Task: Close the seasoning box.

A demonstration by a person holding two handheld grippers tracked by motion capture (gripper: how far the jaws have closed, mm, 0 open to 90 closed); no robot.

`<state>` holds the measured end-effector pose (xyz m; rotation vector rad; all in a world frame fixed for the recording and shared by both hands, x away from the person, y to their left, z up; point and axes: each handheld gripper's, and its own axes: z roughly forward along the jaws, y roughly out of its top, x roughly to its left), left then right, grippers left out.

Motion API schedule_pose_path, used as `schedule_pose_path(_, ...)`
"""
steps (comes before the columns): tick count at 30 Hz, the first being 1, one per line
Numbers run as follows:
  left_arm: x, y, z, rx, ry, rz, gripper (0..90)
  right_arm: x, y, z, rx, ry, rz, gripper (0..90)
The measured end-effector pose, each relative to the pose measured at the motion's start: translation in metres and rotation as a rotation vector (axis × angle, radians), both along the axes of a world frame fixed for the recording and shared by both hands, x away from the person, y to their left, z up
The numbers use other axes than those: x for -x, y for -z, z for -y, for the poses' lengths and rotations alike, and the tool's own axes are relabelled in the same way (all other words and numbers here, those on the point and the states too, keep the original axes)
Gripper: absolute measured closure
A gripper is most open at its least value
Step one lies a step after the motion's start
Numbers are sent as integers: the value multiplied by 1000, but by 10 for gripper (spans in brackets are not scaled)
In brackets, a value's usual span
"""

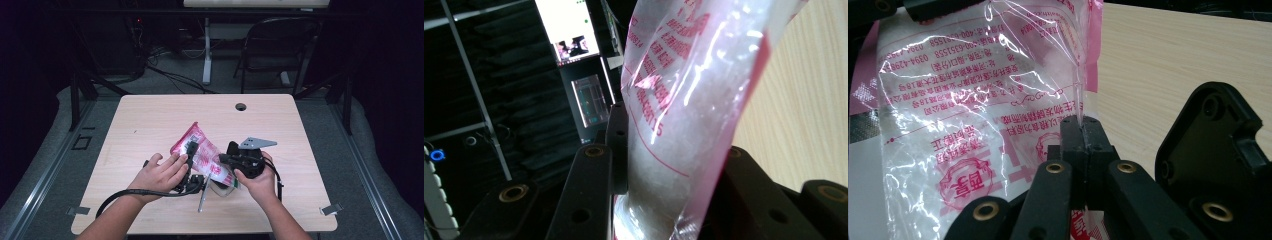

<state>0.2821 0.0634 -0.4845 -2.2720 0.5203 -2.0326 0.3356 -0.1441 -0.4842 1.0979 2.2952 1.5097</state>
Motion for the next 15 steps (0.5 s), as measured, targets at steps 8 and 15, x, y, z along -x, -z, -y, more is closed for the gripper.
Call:
schedule_pose_path(8,0,5,-5,55,-25,-38,725,1,-1,-2,0,-10,1,900)
schedule_pose_path(15,1,8,-8,88,-33,-43,726,1,-1,-4,-2,-19,-1,900)
